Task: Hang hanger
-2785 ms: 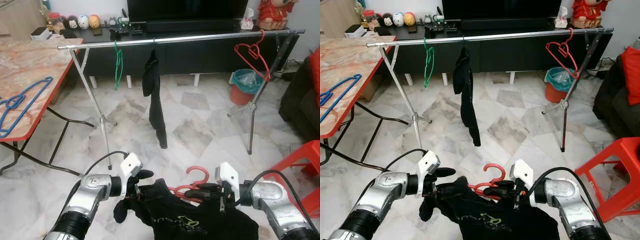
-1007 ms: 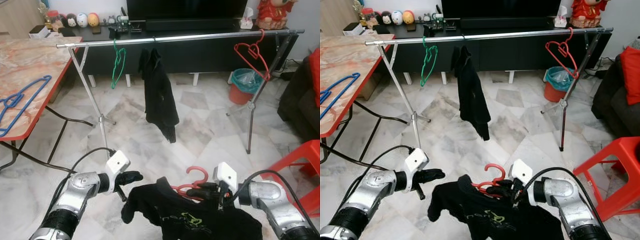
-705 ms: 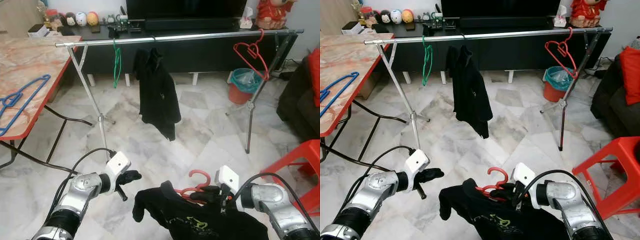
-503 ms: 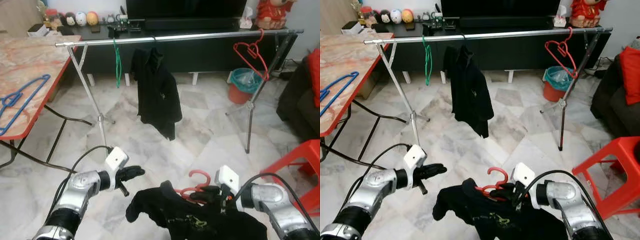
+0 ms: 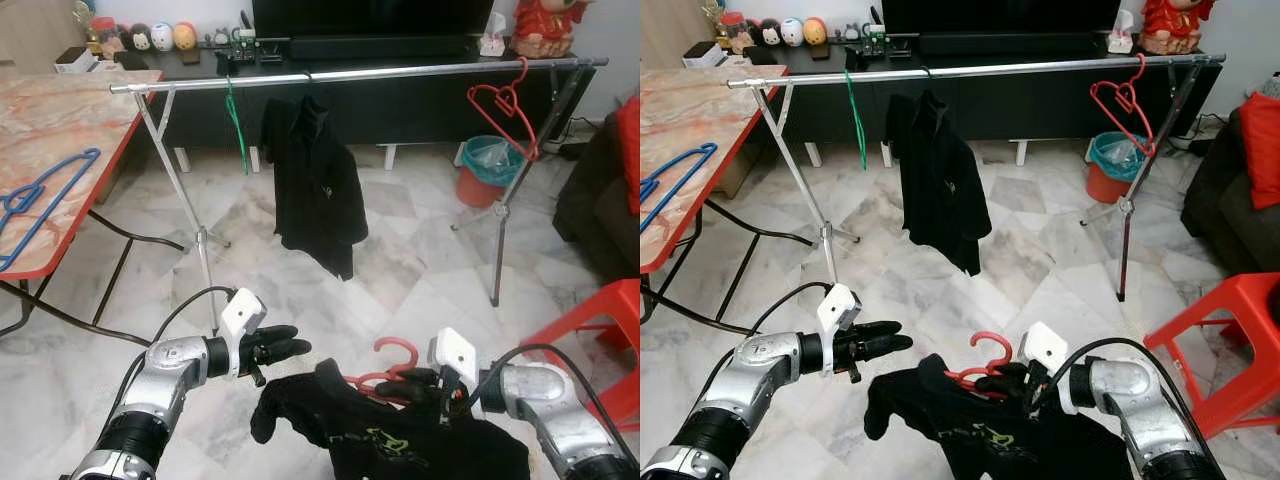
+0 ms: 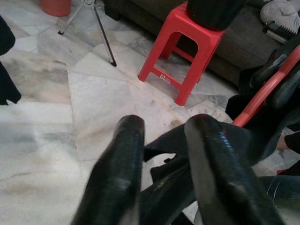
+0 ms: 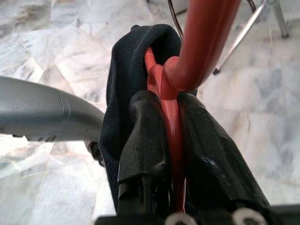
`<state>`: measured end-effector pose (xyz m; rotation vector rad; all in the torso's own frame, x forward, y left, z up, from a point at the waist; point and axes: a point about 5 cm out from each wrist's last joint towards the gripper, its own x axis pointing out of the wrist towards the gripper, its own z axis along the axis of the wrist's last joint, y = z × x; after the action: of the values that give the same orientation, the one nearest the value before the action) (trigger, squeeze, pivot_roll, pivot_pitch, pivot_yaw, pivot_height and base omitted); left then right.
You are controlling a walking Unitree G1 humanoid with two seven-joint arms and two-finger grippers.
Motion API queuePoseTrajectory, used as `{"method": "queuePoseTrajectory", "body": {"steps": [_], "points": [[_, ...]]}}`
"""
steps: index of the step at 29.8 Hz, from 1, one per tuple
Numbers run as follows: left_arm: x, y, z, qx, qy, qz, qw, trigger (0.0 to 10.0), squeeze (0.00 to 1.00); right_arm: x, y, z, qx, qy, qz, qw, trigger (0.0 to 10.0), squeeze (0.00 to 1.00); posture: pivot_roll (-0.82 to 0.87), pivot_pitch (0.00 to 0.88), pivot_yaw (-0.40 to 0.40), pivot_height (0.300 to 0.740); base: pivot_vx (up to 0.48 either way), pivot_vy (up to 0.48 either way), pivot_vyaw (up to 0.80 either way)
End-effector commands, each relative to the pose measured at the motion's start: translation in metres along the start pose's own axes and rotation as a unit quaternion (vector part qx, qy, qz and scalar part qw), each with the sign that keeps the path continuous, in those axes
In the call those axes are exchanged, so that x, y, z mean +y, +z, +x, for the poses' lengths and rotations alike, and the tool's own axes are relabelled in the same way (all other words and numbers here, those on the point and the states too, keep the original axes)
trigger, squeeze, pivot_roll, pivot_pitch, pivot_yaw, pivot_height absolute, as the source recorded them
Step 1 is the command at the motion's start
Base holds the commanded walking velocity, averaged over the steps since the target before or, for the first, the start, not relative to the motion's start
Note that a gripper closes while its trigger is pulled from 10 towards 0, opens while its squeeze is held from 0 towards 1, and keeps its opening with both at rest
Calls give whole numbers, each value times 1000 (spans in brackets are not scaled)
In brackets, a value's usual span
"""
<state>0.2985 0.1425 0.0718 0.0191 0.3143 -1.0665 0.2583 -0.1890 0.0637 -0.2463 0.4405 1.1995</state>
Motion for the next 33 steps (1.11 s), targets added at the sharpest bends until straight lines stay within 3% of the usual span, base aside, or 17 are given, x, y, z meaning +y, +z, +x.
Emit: {"method": "queuePoseTrajectory", "body": {"steps": [1, 22, 26, 27, 33], "points": [[-4, -3, 1, 4, -12, -8, 1000, 10000, 1000, -1, 14, 2, -20, 10, -21, 1000, 10000, 0, -7, 45, 3, 740, 0, 0, 0], [-14, -6, 0, 11, -64, -31, 997, 10000, 1000, 4, 17, 7, -17, 28, -25, 999, 10000, 0, -5, 35, -3, 740, 0, 0, 0], [-13, -7, 1, 26, -50, -14, 998, 10000, 1000, 4, 18, 7, -18, 29, -26, 999, 10000, 0, -5, 30, -1, 740, 0, 0, 0], [-12, -8, 2, 25, -44, -22, 998, 10000, 0, 3, 18, 7, -19, 29, -26, 999, 10000, 0, -6, 28, -1, 740, 0, 0, 0], [-13, -13, 3, 34, -50, -31, 998, 10000, 0, 3, 19, 7, -20, 29, -29, 999, 10000, 0, -8, 18, 1, 740, 0, 0, 0]]}}
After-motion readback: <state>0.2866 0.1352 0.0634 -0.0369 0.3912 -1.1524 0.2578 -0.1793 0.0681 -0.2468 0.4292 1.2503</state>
